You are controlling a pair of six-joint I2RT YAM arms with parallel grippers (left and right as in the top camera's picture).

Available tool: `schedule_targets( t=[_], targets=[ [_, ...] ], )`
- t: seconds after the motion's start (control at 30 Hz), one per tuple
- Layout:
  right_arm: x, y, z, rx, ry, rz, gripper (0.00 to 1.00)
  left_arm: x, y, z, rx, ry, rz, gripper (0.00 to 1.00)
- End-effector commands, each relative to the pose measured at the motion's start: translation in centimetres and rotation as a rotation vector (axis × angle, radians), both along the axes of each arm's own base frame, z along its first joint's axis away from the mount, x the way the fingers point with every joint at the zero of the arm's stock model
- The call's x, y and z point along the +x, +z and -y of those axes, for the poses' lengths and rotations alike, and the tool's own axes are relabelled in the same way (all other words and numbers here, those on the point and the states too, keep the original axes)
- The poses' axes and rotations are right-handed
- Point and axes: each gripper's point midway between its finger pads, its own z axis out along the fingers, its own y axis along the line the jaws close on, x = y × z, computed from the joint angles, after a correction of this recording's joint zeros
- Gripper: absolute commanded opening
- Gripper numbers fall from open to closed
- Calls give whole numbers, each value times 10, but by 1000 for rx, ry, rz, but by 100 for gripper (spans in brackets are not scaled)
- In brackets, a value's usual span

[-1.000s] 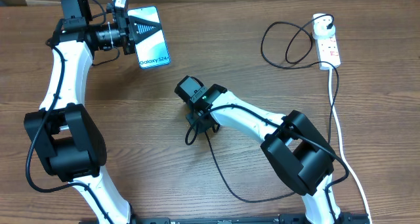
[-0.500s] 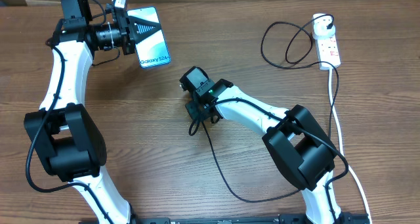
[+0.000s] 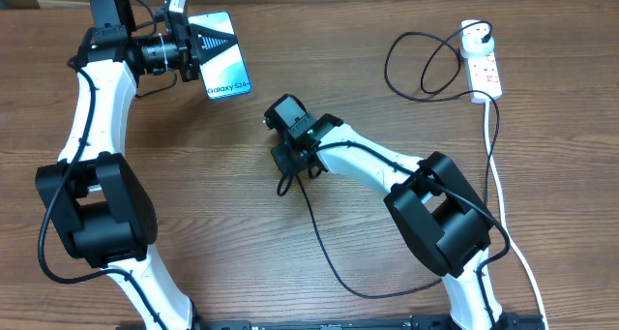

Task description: Plug charger to phone and switch on socket

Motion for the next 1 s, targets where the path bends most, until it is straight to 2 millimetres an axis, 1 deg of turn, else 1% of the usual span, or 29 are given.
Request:
schedule_targets(
  t=[0.0, 0.07, 0.17, 0.3, 0.4, 0.43, 0.47, 0.53, 0.7, 0.77, 0.8, 0.87, 0.9, 0.97],
  targets=[
    [-26, -40, 11, -22, 1, -158, 8, -4, 20, 5, -16, -14, 22, 4],
    [-28, -39, 14, -4, -5, -192, 8, -4, 20, 5, -18, -13, 18, 4],
    [-28, -38, 17, 33, -18, -235, 4, -4, 20, 5, -18, -13, 18, 4],
    [-26, -35, 21, 91, -38, -290, 4, -4, 20, 5, -19, -12, 15, 4],
    [-24, -24, 26, 147, -58, -341, 4, -4, 20, 5, -18, -12, 15, 4],
    [-23, -16, 27, 178, -64, -359, 4, -4, 20, 5, -18, -12, 15, 4],
    [-21, -8, 26, 214, -66, -375, 4, -4, 20, 5, -19, -12, 15, 4],
    [-18, 17, 22, 316, -47, -393, 4, -4, 20, 5, -20, -11, 11, 4],
    [-18, 89, 11, 525, 20, -374, 4, -5, 21, 5, -25, -11, 2, 4],
    [-23, 118, 5, 597, 60, -366, 4, -5, 21, 5, -27, -13, 2, 4],
    [-28, 135, 1, 643, 87, -365, 4, -5, 21, 5, -27, -13, 3, 4],
    [-35, 159, -2, 704, 127, -364, 4, -6, 23, 6, -37, -23, 6, 4],
    [-41, 174, -5, 748, 155, -370, 4, -7, 25, 7, -45, -31, 13, 4],
    [-50, 194, -8, 810, 198, -379, 4, -10, 28, 8, -58, -52, 39, 4]
  ],
)
